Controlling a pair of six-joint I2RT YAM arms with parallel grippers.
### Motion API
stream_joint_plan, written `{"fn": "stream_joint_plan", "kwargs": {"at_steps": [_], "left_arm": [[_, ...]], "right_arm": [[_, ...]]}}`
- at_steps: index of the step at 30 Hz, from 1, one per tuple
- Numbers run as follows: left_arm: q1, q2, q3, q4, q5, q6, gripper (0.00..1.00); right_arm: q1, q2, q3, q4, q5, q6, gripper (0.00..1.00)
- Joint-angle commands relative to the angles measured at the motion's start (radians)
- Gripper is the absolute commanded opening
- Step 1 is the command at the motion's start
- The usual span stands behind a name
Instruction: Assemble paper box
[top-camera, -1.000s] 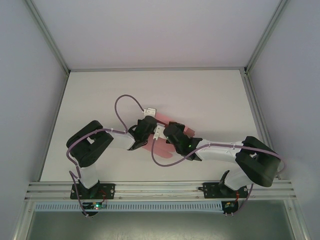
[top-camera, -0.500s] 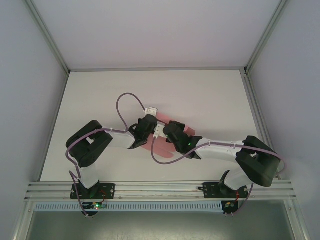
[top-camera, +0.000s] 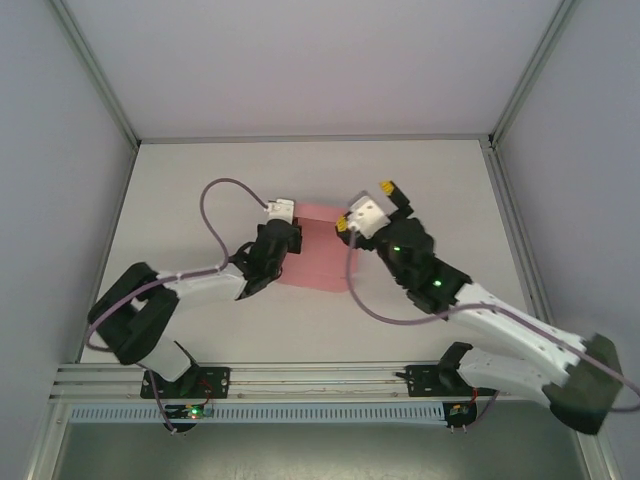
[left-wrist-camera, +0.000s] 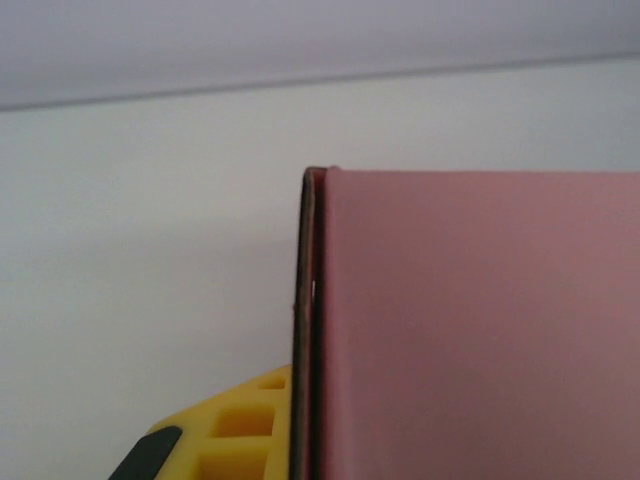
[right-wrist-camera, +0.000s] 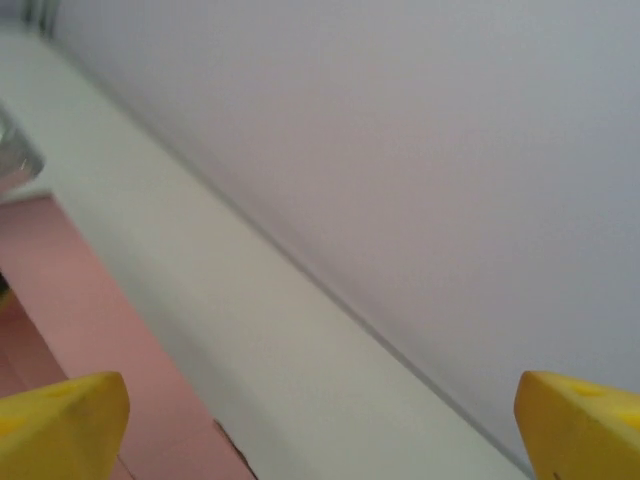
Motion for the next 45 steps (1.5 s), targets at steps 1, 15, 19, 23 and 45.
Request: {"fn": "stream_joint_plan", "kwargs": {"at_steps": [1, 15, 19, 23, 45], "left_arm": [[0.052, -0.099, -0.036, -0.015, 0.107, -0.026, 0.00], [0.088, -0.279, -0.103, -0.076, 0.193, 0.001, 0.00], [0.091, -0.290, -0.106, -0.079, 0.194, -0.012, 0.00], [0.097, -0.295, -0.106, -0.074, 0.219, -0.028, 0.00], [0.113, -0.147, -0.045, 0.052, 0.450, -0.169, 0.00]], "right_arm": [[-0.064, -0.083, 0.058, -0.124, -0.072, 0.272, 0.98], [-0.139, -0.009, 0.261, -0.417, -0.384, 0.362, 0.98], [-0.137, 0.061, 0.300, -0.503, -0.363, 0.341, 0.98], [-0.137, 0.105, 0.303, -0.499, -0.322, 0.328, 0.98], [-0.114, 0.205, -0.015, 0.245, -0.436, 0.466, 0.98]]}}
